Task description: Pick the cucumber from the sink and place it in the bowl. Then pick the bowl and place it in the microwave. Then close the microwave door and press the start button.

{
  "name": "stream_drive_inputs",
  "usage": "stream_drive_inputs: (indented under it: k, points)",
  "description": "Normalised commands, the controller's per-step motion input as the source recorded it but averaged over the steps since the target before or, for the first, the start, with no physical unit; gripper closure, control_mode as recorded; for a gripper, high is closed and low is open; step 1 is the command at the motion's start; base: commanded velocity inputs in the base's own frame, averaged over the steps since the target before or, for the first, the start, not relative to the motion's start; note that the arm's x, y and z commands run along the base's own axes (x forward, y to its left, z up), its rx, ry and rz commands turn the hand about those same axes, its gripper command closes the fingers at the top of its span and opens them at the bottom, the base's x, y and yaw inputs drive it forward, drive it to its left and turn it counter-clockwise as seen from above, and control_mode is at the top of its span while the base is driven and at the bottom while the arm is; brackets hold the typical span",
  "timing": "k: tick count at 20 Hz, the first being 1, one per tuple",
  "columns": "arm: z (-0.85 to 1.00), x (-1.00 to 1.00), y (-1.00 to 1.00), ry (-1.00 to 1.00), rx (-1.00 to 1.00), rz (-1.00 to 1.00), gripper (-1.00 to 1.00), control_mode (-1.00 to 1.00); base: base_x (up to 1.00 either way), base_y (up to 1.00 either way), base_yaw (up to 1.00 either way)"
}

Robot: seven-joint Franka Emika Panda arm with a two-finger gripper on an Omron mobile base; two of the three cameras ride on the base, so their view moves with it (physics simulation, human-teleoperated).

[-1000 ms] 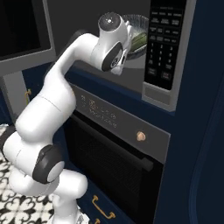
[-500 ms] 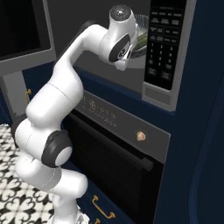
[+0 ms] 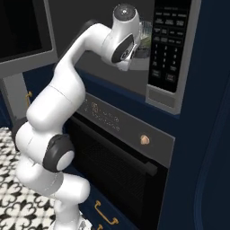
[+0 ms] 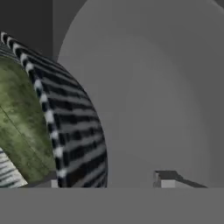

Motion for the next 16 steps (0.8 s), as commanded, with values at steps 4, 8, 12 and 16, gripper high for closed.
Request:
stream_drive_inputs:
  k: [4,8,12,16]
  points:
    - [0.0,-0.38,0.4,-0.66,-0.07,0.1,-1.0,-1.0,0.0,0.0,0.0]
    - [0.04,-0.95,0.41,-0.6,0.02,0.05,-1.0,-1.0,0.0,0.0,0.0]
    - [0.57,-1.0,0.33,-0.26,0.14,0.0,-1.0,-1.0,0.0,0.0,0.0]
    - [0.57,-1.0,0.42,-0.12,0.08,0.0,-1.0,-1.0,0.0,0.0,0.0]
